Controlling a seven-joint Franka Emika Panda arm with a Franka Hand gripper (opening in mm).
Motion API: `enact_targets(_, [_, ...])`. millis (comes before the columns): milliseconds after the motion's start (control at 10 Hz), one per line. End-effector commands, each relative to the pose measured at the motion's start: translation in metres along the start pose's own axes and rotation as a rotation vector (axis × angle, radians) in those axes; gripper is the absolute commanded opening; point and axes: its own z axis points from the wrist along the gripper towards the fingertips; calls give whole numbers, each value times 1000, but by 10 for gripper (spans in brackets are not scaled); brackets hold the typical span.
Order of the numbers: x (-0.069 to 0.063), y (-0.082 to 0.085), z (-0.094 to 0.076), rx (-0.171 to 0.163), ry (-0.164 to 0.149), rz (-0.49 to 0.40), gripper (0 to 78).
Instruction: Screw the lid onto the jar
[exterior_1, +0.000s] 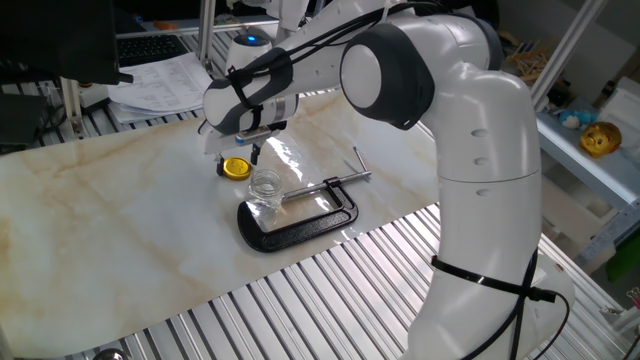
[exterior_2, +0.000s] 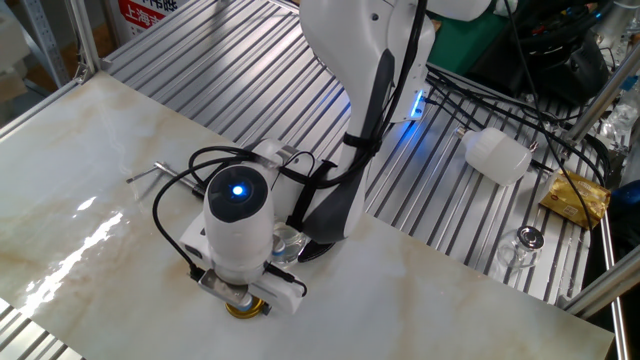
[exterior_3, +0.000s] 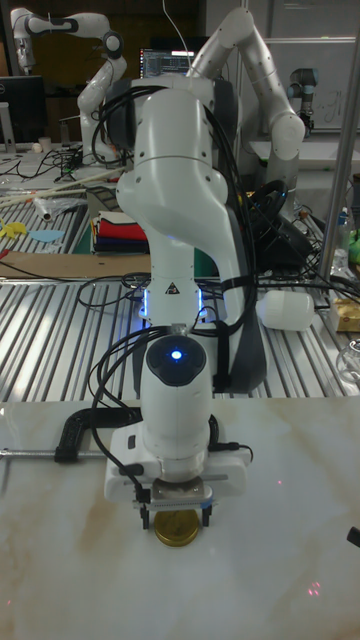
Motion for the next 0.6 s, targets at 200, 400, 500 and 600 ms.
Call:
enact_targets(200, [-1,0,-1,0,-4,3,11])
enact_targets(400, [-1,0,-1,0,-4,3,11])
enact_targets(500, [-1,0,-1,0,-4,3,11])
enact_targets(600, [-1,0,-1,0,-4,3,11])
